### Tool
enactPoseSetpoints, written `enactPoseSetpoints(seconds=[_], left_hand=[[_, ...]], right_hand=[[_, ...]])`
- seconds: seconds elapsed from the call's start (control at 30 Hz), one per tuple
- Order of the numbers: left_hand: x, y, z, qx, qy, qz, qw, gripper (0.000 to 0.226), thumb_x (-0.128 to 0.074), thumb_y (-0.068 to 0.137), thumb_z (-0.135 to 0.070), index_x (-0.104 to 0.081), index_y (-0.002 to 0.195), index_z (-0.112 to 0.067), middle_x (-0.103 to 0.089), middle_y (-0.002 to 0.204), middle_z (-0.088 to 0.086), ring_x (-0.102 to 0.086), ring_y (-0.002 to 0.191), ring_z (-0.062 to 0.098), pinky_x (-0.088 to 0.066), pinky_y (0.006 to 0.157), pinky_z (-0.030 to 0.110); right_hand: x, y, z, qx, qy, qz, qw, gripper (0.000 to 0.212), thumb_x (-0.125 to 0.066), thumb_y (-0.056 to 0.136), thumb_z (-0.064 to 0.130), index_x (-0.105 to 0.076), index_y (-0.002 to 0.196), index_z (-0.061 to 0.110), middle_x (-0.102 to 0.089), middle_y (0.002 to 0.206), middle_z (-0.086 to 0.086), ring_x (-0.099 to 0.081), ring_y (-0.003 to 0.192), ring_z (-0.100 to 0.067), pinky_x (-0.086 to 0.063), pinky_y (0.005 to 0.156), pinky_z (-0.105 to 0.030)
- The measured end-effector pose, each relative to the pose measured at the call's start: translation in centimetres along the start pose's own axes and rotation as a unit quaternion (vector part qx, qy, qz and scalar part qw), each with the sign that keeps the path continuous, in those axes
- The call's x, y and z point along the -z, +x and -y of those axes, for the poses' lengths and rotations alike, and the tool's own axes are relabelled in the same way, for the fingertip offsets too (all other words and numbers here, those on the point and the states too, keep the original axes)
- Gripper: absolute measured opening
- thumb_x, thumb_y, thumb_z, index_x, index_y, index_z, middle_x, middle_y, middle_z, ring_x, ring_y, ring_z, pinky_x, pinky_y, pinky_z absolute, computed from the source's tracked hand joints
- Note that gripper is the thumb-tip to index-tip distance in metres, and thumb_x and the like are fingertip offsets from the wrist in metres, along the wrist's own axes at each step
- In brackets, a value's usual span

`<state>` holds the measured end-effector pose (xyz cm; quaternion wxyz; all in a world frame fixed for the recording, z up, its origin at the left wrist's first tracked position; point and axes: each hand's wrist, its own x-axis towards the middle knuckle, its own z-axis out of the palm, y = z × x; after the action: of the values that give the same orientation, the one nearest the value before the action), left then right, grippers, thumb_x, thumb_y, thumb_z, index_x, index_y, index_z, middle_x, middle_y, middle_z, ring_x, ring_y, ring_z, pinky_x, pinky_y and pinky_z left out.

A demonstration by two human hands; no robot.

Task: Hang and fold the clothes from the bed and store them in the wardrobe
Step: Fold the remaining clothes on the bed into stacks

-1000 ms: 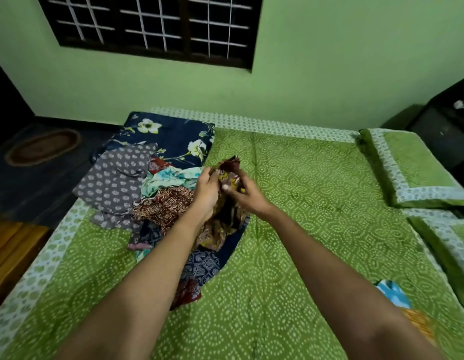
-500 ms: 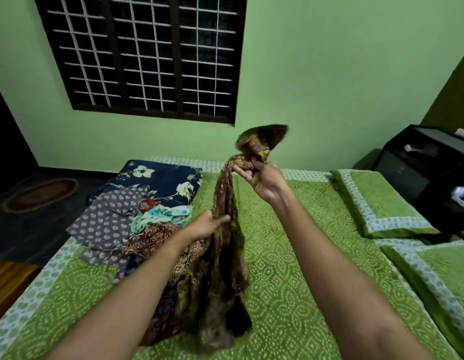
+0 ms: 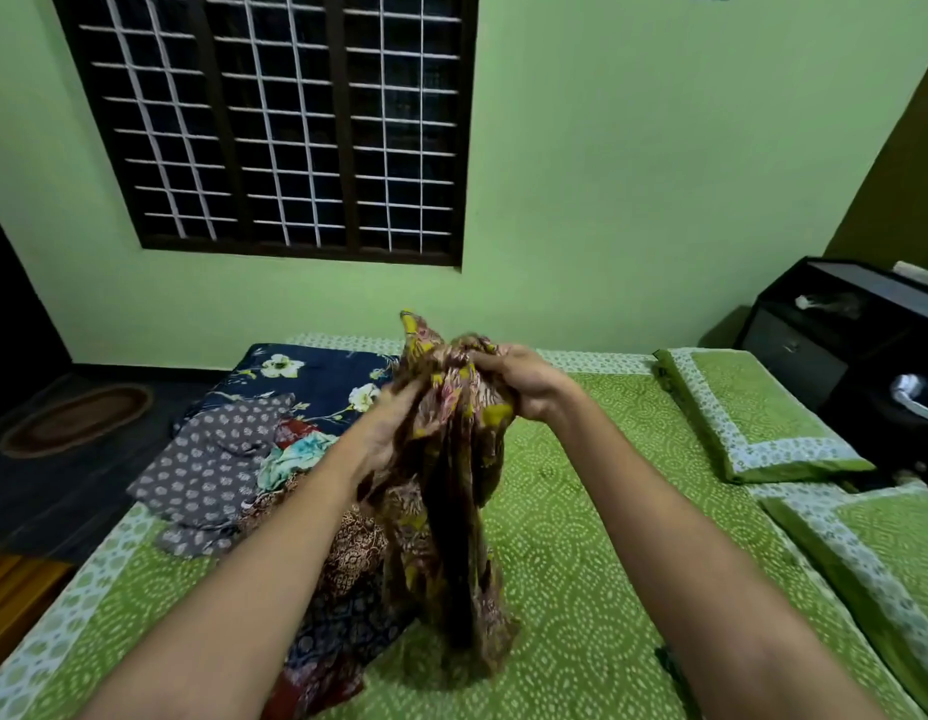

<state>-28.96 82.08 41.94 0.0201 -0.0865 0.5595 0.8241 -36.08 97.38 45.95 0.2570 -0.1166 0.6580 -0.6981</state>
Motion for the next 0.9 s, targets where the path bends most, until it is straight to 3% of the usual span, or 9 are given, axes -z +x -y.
enactPoseSetpoints(seconds=[0.1, 0.2, 0.3, 0.43, 0.5, 0.57, 0.63, 0.77, 0.9], left_hand=[[0.2, -1.2, 1.7, 0.034, 0.167, 0.043, 0.984, 0.111, -0.073, 0.053, -0.07, -0.038, 0.138, -0.007, -0.046, 0.137, 0.006, -0.044, 0.127, 0.02, -0.035, 0.108, 0.038], [0.6, 0.2, 1.6, 0.072, 0.252, -0.002, 0.965, 0.1, -0.06, 0.077, -0.059, -0.013, 0.146, -0.004, -0.027, 0.147, 0.001, -0.026, 0.138, 0.027, -0.025, 0.113, 0.038], [-0.3, 0.2, -0.4, 0.059, 0.194, -0.023, 0.979, 0.088, -0.062, 0.08, -0.056, -0.024, 0.143, -0.008, -0.036, 0.145, 0.005, -0.038, 0.13, 0.024, -0.032, 0.104, 0.03], [-0.3, 1.3, -4.4, 0.048, 0.139, -0.037, 0.988, 0.031, -0.053, 0.091, -0.038, -0.059, 0.101, -0.009, -0.07, 0.094, 0.006, -0.064, 0.076, 0.021, -0.046, 0.089, 0.031], [-0.2, 1.9, -5.4, 0.058, 0.141, -0.032, 0.988, 0.026, -0.053, 0.092, -0.034, -0.059, 0.086, -0.009, -0.071, 0.064, 0.004, -0.066, 0.054, 0.017, -0.051, 0.069, 0.029], [-0.2, 1.8, -6.1, 0.081, 0.213, -0.051, 0.972, 0.026, -0.052, 0.093, -0.034, -0.059, 0.088, -0.01, -0.07, 0.06, 0.003, -0.066, 0.051, 0.015, -0.047, 0.059, 0.027], [0.0, 1.8, -6.6, 0.085, 0.306, -0.063, 0.946, 0.042, -0.056, 0.09, -0.041, -0.056, 0.111, -0.005, -0.071, 0.094, 0.01, -0.068, 0.081, 0.022, -0.052, 0.074, 0.032], [0.6, 1.4, -7.0, 0.088, 0.485, -0.057, 0.868, 0.066, -0.054, 0.088, -0.048, -0.042, 0.128, 0.004, -0.052, 0.13, 0.02, -0.053, 0.114, 0.033, -0.043, 0.099, 0.042], [1.1, 0.9, -7.4, 0.118, 0.334, 0.003, 0.935, 0.041, -0.054, 0.089, -0.043, -0.059, 0.104, -0.005, -0.073, 0.091, 0.011, -0.068, 0.082, 0.021, -0.05, 0.088, 0.039]], right_hand=[[0.1, 0.3, 2.7, 0.008, 0.17, -0.032, 0.985, 0.02, -0.047, 0.097, 0.016, -0.058, 0.091, 0.001, -0.07, 0.065, -0.011, -0.068, 0.053, -0.02, -0.055, 0.045, -0.03], [1.1, 1.5, 3.1, 0.023, 0.326, -0.069, 0.943, 0.032, -0.045, 0.099, 0.026, -0.059, 0.095, -0.002, -0.071, 0.074, -0.019, -0.07, 0.061, -0.026, -0.057, 0.05, -0.035], [2.4, 2.0, 0.2, -0.021, 0.239, -0.042, 0.97, 0.063, -0.035, 0.091, 0.063, -0.06, 0.112, 0.009, -0.07, 0.093, -0.013, -0.067, 0.083, -0.027, -0.054, 0.074, -0.043], [1.8, 1.8, -4.4, -0.126, 0.073, 0.05, 0.988, 0.101, -0.045, 0.059, 0.09, -0.053, 0.126, 0.016, -0.06, 0.12, -0.017, -0.057, 0.11, -0.035, -0.048, 0.086, -0.053], [1.0, 1.7, -4.3, -0.108, 0.117, 0.08, 0.984, 0.088, -0.059, 0.065, 0.078, -0.056, 0.119, 0.009, -0.064, 0.112, -0.015, -0.061, 0.099, -0.031, -0.05, 0.085, -0.046], [0.3, 1.7, -3.2, -0.081, 0.098, 0.081, 0.989, 0.045, -0.064, 0.083, 0.044, -0.062, 0.107, 0.006, -0.07, 0.098, -0.012, -0.065, 0.087, -0.025, -0.054, 0.083, -0.041], [0.1, 2.0, -2.4, -0.078, 0.045, 0.049, 0.995, 0.021, -0.062, 0.087, 0.014, -0.061, 0.105, 0.002, -0.07, 0.097, -0.013, -0.067, 0.085, -0.023, -0.054, 0.085, -0.04], [1.0, 2.6, -2.1, -0.069, 0.005, -0.019, 0.997, 0.021, -0.062, 0.086, 0.003, -0.059, 0.106, -0.003, -0.069, 0.095, -0.015, -0.067, 0.084, -0.026, -0.054, 0.085, -0.041], [2.1, 2.6, -1.9, -0.088, 0.042, -0.069, 0.993, 0.007, -0.058, 0.09, 0.006, -0.061, 0.089, 0.0, -0.069, 0.071, -0.011, -0.066, 0.059, -0.02, -0.058, 0.058, -0.031]])
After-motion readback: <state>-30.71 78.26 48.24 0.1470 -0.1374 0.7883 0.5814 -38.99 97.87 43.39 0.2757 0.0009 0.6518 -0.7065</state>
